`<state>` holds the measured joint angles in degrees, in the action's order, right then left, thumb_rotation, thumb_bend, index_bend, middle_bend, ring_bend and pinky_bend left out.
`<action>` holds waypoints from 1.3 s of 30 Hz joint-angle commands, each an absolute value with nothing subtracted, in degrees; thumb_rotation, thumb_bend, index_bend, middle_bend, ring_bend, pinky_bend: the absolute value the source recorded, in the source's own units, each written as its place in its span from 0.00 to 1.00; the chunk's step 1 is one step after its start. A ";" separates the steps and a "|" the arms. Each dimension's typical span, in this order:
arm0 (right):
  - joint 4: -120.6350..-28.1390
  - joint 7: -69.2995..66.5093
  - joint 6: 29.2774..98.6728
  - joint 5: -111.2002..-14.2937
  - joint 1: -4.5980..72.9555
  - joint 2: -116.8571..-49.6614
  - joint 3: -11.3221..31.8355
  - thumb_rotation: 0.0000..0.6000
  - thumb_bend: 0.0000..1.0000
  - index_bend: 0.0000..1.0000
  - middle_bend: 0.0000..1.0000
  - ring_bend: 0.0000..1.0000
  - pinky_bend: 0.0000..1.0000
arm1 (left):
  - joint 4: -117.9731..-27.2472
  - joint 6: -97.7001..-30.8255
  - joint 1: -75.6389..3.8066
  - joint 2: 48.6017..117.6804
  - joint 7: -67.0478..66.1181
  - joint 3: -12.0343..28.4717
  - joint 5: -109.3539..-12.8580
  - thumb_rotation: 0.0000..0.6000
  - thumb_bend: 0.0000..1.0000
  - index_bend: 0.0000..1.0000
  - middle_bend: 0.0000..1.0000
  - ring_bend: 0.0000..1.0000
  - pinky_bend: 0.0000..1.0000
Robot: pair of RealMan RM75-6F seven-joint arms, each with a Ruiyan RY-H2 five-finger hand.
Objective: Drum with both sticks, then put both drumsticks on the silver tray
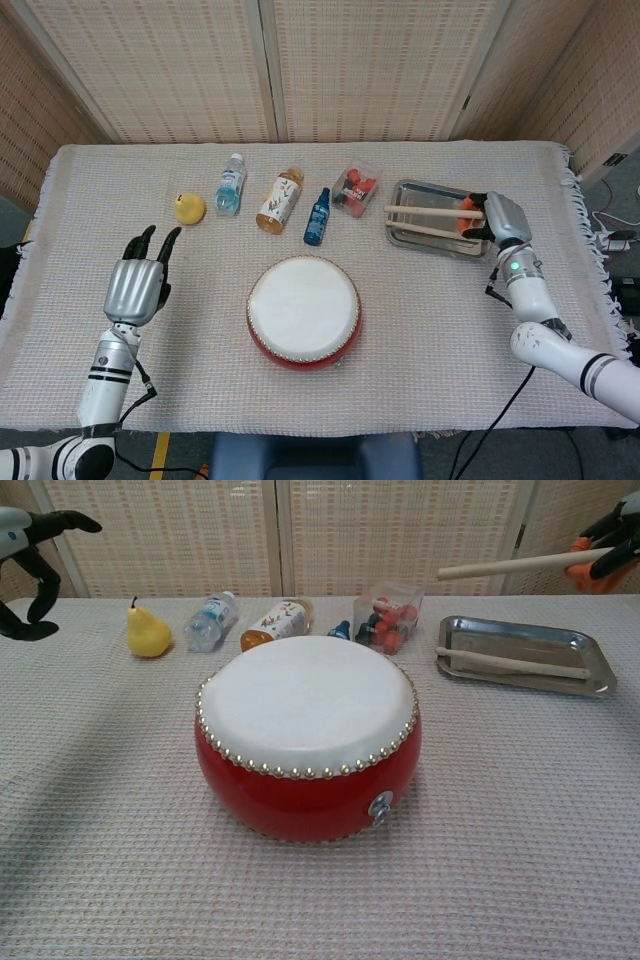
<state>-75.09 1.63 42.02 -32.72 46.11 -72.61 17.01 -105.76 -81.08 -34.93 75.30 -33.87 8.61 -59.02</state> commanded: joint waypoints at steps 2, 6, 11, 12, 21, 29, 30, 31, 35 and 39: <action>-56.20 0.89 33.81 -31.71 49.33 -82.62 15.51 1.00 0.53 0.84 0.58 0.49 0.34 | -105.72 -81.45 -33.42 74.43 -32.58 8.37 -59.31 1.00 0.30 0.00 0.00 0.00 0.14; -45.54 1.93 29.24 -31.23 51.30 -88.13 14.92 1.00 0.53 0.82 0.58 0.46 0.32 | -105.45 -81.14 -32.42 73.83 -31.86 8.19 -59.52 1.00 0.30 0.00 0.00 0.00 0.14; -35.51 2.16 24.75 -32.14 53.24 -93.61 15.23 1.00 0.53 0.78 0.58 0.42 0.27 | -105.15 -80.67 -31.60 73.64 -31.03 8.36 -59.70 1.00 0.30 0.00 0.00 0.00 0.14; -33.99 2.08 24.04 -32.53 53.54 -94.48 15.33 1.00 0.53 0.76 0.58 0.41 0.26 | -105.08 -80.53 -31.51 73.62 -30.96 8.39 -59.73 1.00 0.30 0.00 0.00 0.00 0.14; -23.11 -1.18 21.26 -38.90 56.20 -101.32 17.66 1.00 0.47 0.40 0.40 0.27 0.20 | -104.33 -79.54 -30.66 73.65 -30.27 9.03 -59.71 1.00 0.30 0.00 0.00 0.00 0.14; -18.37 -1.96 19.69 -41.65 56.46 -102.91 19.39 1.00 0.38 0.13 0.28 0.15 0.16 | -104.11 -79.30 -29.81 73.41 -29.54 9.29 -60.44 1.00 0.30 0.00 0.00 0.00 0.14; -18.26 -2.03 19.67 -41.97 56.29 -102.78 19.64 1.00 0.37 0.12 0.27 0.14 0.15 | -104.06 -79.25 -29.72 73.38 -29.49 9.29 -60.66 1.00 0.30 0.00 0.00 0.00 0.14; -18.36 -2.13 19.79 -42.26 56.13 -102.60 19.84 1.00 0.35 0.09 0.26 0.13 0.15 | -104.02 -79.23 -29.66 73.35 -29.44 9.32 -60.82 1.00 0.30 0.00 0.00 0.00 0.14; -23.08 -3.99 22.44 -45.12 54.74 -99.75 20.48 1.00 0.32 0.06 0.23 0.11 0.14 | -103.70 -79.07 -29.37 72.94 -29.12 9.68 -61.12 1.00 0.30 0.00 0.00 0.00 0.14; -37.50 -6.85 32.53 -52.39 50.00 -92.49 19.34 1.00 0.32 0.09 0.23 0.11 0.13 | -102.73 -78.46 -28.98 72.12 -28.34 10.00 -60.82 1.00 0.30 0.00 0.00 0.00 0.14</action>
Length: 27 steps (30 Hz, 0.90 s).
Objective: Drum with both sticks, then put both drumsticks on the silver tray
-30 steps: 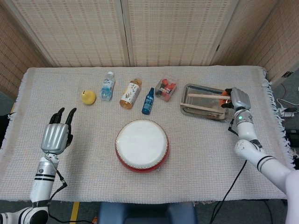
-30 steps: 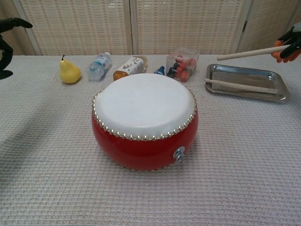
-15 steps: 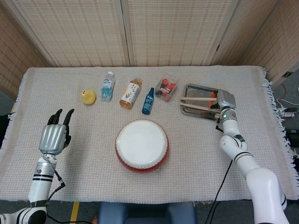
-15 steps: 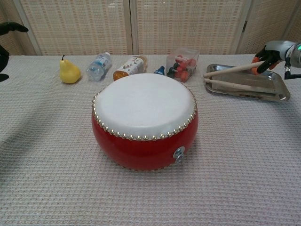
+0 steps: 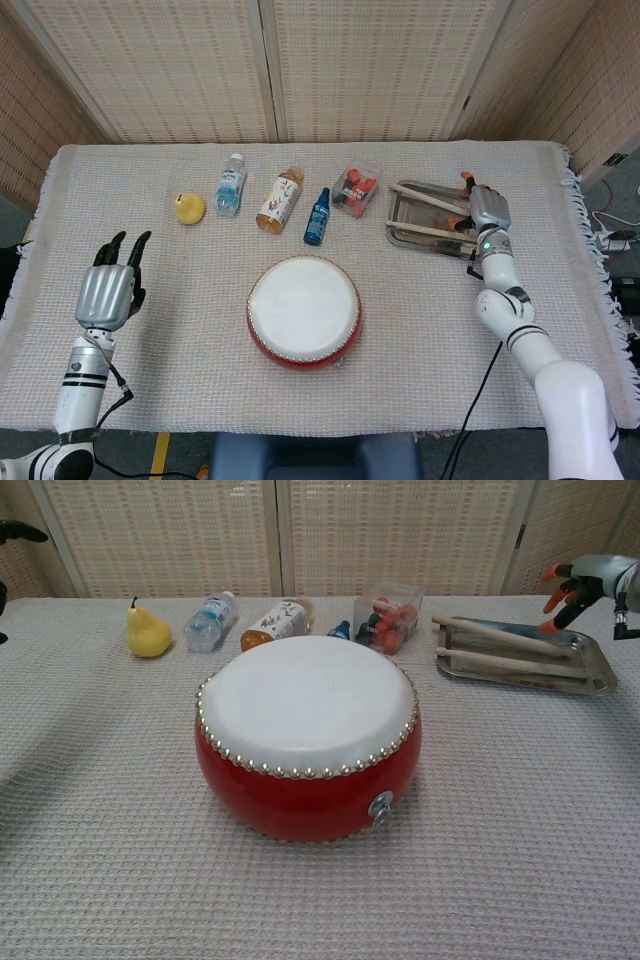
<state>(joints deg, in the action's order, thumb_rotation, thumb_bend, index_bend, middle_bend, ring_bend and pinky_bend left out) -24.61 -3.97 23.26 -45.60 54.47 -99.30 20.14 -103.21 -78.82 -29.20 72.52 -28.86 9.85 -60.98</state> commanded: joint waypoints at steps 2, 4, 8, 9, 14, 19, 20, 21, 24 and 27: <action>-46.27 -7.03 39.05 -56.32 46.49 -87.90 18.05 1.00 0.32 0.12 0.23 0.12 0.13 | -102.03 -78.27 -28.68 71.67 -27.63 10.07 -60.94 1.00 0.30 0.00 0.00 0.00 0.14; -56.53 -6.14 46.03 -60.08 42.08 -82.07 16.36 1.00 0.32 0.14 0.23 0.12 0.13 | -101.08 -78.09 -28.13 71.04 -26.51 9.80 -61.59 1.00 0.30 0.00 0.00 0.00 0.15; -72.24 -3.96 57.58 -65.33 34.11 -72.67 13.45 1.00 0.32 0.14 0.23 0.12 0.13 | -98.80 -78.61 -26.64 70.16 -23.26 9.36 -63.48 1.00 0.30 0.00 0.00 0.00 0.15; -75.83 -3.87 60.29 -67.27 31.91 -70.25 12.25 1.00 0.32 0.14 0.23 0.11 0.13 | -98.19 -78.95 -26.06 69.96 -22.20 9.15 -64.13 1.00 0.30 0.00 0.00 0.00 0.15; -84.06 -5.93 70.65 -75.23 23.60 -63.74 7.44 1.00 0.32 0.04 0.14 0.01 0.06 | -97.85 -80.42 -23.38 68.52 -17.55 8.12 -66.85 1.00 0.30 0.00 0.00 0.00 0.15; -85.73 -7.71 81.16 -81.22 15.92 -62.67 3.48 1.00 0.32 0.00 0.09 0.00 0.02 | -98.04 -82.76 -20.37 67.47 -15.50 6.39 -69.78 1.00 0.30 0.00 0.00 0.00 0.15; -85.84 -8.17 82.73 -82.28 14.78 -62.65 2.84 1.00 0.32 0.00 0.09 0.00 0.01 | -98.20 -83.34 -19.79 67.37 -15.28 6.11 -70.28 1.00 0.30 0.00 0.00 0.00 0.15; -86.05 -8.66 84.44 -83.45 13.32 -62.54 1.96 1.00 0.32 0.00 0.09 0.00 0.01 | -98.47 -84.16 -18.99 67.26 -14.99 5.70 -70.96 1.00 0.30 0.00 0.00 0.00 0.15; -86.44 -9.32 88.14 -86.25 10.12 -62.50 -0.08 1.00 0.32 0.00 0.09 0.00 0.00 | -99.10 -86.59 -16.92 67.20 -14.70 4.72 -72.85 1.00 0.30 0.00 0.00 0.00 0.15; -87.14 -9.35 90.83 -88.70 7.38 -62.51 -2.05 1.00 0.32 0.00 0.08 0.00 0.00 | -99.83 -88.79 -14.81 67.27 -14.54 3.31 -75.12 1.00 0.30 0.00 0.00 0.00 0.14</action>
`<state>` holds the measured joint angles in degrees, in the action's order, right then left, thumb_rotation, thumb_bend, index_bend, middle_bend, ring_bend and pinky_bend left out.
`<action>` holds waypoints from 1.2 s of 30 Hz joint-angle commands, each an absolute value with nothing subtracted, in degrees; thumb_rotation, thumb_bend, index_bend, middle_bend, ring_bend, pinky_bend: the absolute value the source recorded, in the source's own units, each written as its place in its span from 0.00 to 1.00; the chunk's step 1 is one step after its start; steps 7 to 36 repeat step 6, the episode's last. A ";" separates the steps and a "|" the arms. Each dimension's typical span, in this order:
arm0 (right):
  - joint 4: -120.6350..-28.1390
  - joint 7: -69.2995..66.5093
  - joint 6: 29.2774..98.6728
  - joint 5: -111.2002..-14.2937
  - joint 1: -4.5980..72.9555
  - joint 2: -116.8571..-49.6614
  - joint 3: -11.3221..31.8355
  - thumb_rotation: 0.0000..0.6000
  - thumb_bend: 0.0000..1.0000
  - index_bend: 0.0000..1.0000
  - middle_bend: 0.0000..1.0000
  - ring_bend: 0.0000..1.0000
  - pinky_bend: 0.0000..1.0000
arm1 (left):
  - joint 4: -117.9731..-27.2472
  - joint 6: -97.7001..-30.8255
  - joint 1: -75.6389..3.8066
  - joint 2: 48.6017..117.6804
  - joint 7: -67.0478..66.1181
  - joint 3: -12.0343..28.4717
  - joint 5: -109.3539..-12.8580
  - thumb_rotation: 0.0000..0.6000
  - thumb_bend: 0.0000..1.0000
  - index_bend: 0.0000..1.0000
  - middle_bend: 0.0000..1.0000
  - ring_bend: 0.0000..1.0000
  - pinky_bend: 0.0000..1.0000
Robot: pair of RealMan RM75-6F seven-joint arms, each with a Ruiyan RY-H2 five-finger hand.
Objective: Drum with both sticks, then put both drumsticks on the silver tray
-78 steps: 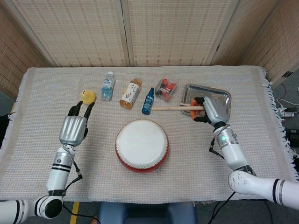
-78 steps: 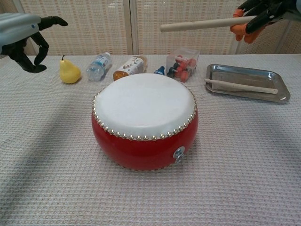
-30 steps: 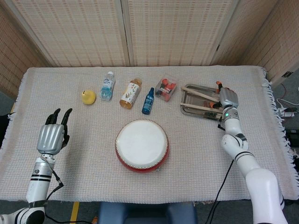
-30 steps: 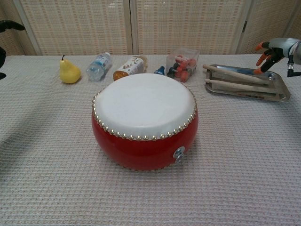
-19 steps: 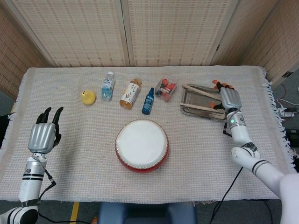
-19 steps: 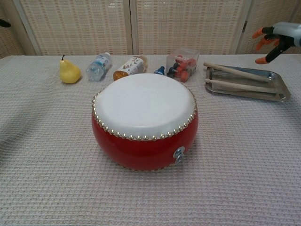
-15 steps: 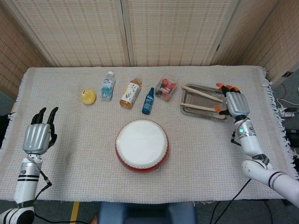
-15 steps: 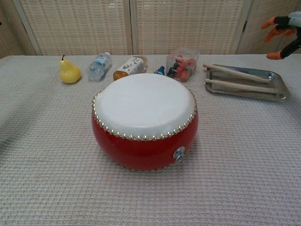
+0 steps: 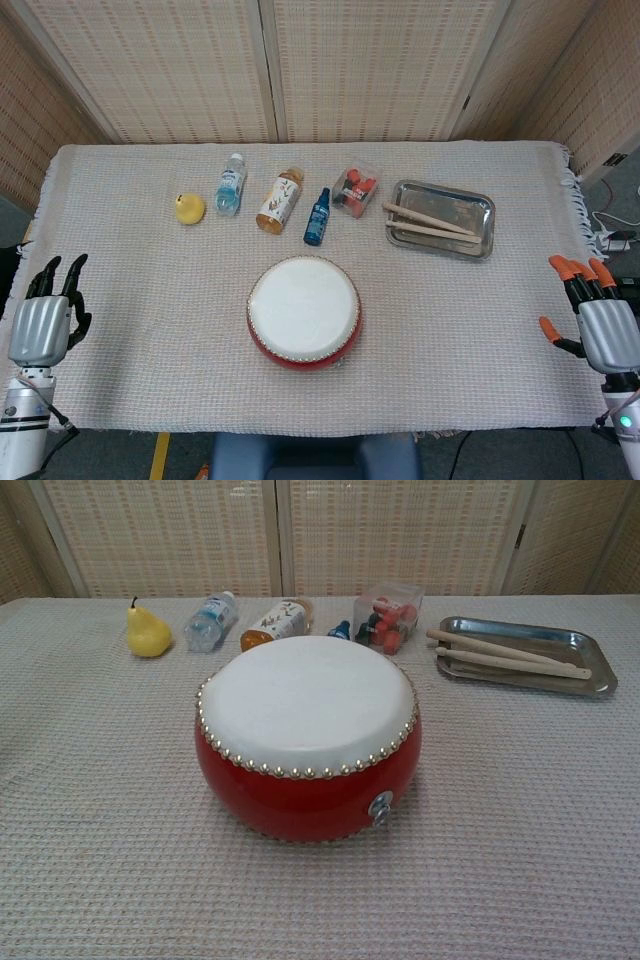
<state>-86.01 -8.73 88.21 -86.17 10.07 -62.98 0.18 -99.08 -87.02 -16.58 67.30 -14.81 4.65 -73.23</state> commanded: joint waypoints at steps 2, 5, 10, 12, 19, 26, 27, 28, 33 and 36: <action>-88.08 -9.31 91.71 -89.59 6.10 -62.45 -2.96 1.00 0.32 0.00 0.08 0.00 0.00 | -100.16 -89.67 -13.73 67.36 -14.68 2.46 -76.30 1.00 0.30 0.00 0.00 0.00 0.14; -90.40 -8.60 92.02 -89.92 4.50 -61.76 -3.99 1.00 0.32 0.00 0.08 0.00 0.00 | -100.52 -90.75 -12.25 67.62 -15.00 1.42 -77.89 1.00 0.30 0.00 0.00 0.00 0.14; -91.28 -8.13 92.30 -89.77 4.05 -61.49 -3.92 1.00 0.32 0.00 0.08 0.00 0.00 | -100.57 -91.09 -11.78 67.76 -15.02 1.16 -78.47 1.00 0.30 0.00 0.00 0.00 0.14; -91.28 -8.13 92.30 -89.77 4.05 -61.49 -3.92 1.00 0.32 0.00 0.08 0.00 0.00 | -100.57 -91.09 -11.78 67.76 -15.02 1.16 -78.47 1.00 0.30 0.00 0.00 0.00 0.14; -91.28 -8.13 92.30 -89.77 4.05 -61.49 -3.92 1.00 0.32 0.00 0.08 0.00 0.00 | -100.57 -91.09 -11.78 67.76 -15.02 1.16 -78.47 1.00 0.30 0.00 0.00 0.00 0.14; -91.28 -8.13 92.30 -89.77 4.05 -61.49 -3.92 1.00 0.32 0.00 0.08 0.00 0.00 | -100.57 -91.09 -11.78 67.76 -15.02 1.16 -78.47 1.00 0.30 0.00 0.00 0.00 0.14; -91.28 -8.13 92.30 -89.77 4.05 -61.49 -3.92 1.00 0.32 0.00 0.08 0.00 0.00 | -100.57 -91.09 -11.78 67.76 -15.02 1.16 -78.47 1.00 0.30 0.00 0.00 0.00 0.14; -91.28 -8.13 92.30 -89.77 4.05 -61.49 -3.92 1.00 0.32 0.00 0.08 0.00 0.00 | -100.57 -91.09 -11.78 67.76 -15.02 1.16 -78.47 1.00 0.30 0.00 0.00 0.00 0.14; -91.28 -8.13 92.30 -89.77 4.05 -61.49 -3.92 1.00 0.32 0.00 0.08 0.00 0.00 | -100.57 -91.09 -11.78 67.76 -15.02 1.16 -78.47 1.00 0.30 0.00 0.00 0.00 0.14; -91.28 -8.13 92.30 -89.77 4.05 -61.49 -3.92 1.00 0.32 0.00 0.08 0.00 0.00 | -100.57 -91.09 -11.78 67.76 -15.02 1.16 -78.47 1.00 0.30 0.00 0.00 0.00 0.14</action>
